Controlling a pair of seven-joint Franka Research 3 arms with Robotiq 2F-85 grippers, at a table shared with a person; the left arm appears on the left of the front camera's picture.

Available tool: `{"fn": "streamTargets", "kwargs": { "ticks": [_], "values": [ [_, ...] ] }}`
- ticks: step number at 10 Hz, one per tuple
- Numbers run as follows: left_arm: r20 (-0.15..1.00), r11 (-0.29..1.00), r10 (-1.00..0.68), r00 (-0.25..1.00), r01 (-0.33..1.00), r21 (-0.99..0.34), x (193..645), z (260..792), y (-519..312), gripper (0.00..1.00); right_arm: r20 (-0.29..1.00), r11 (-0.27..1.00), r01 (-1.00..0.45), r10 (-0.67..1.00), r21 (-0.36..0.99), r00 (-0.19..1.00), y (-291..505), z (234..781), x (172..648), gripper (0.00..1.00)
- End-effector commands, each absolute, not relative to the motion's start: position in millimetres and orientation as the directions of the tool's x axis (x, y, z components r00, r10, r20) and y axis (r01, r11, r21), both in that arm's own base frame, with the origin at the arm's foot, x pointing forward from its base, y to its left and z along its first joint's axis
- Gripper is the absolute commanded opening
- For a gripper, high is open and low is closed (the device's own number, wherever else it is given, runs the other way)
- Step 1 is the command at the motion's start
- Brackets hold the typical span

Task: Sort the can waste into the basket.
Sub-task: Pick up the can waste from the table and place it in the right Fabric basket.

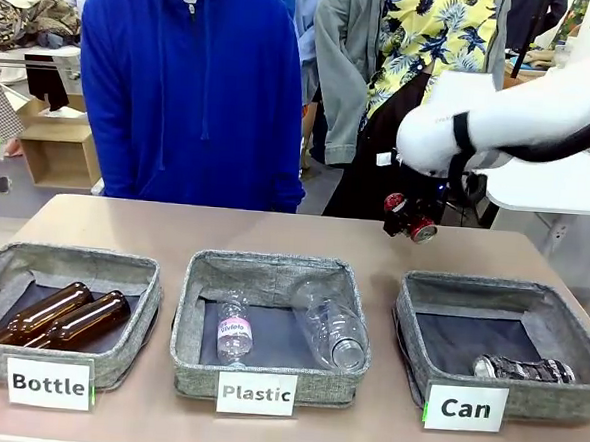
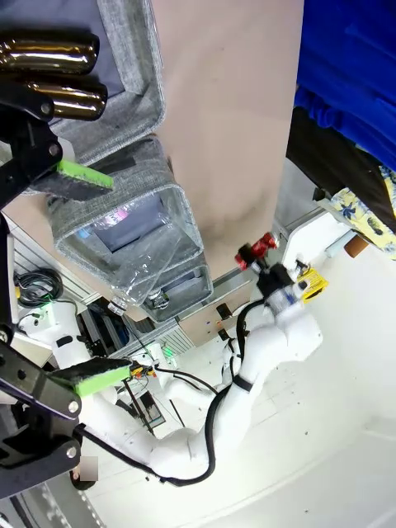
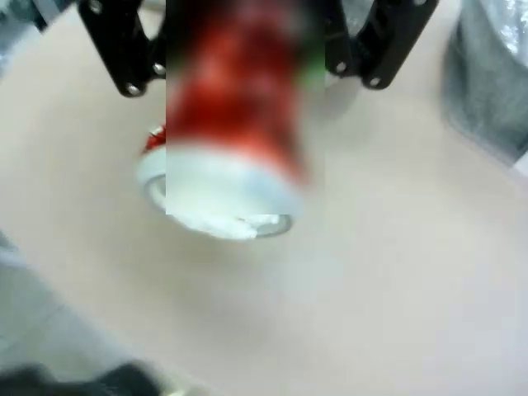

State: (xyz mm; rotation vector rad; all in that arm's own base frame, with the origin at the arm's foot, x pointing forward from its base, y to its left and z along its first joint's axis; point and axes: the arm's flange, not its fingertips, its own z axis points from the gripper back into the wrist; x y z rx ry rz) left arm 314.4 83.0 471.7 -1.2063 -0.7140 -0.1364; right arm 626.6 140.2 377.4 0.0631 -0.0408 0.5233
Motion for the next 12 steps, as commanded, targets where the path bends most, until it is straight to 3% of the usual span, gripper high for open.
{"fn": "streamTargets", "kwargs": {
  "ticks": [1,3,6,11,12],
  "values": [
    [0.567,0.371,0.267,0.779,0.46,-0.807,310,473,82,1.0,0.038,0.662,-0.732,0.737,0.163,0.675,116,431,541,0.0],
    [0.567,0.371,0.267,0.779,0.46,-0.807,310,473,82,1.0,0.063,0.476,-0.849,0.863,0.229,0.501,99,457,470,0.0],
    [0.567,0.371,0.267,0.779,0.46,-0.807,310,473,82,1.0,0.078,0.316,-0.909,0.934,0.271,0.348,67,440,419,0.0],
    [0.567,0.371,0.267,0.779,0.46,-0.807,310,473,82,1.0,0.109,0.318,-0.907,0.927,0.275,0.358,59,427,415,0.0],
    [0.567,0.371,0.267,0.779,0.46,-0.807,310,473,82,1.0,0.108,0.319,-0.905,0.927,0.281,0.36,59,427,417,0.58]
  ]
}}
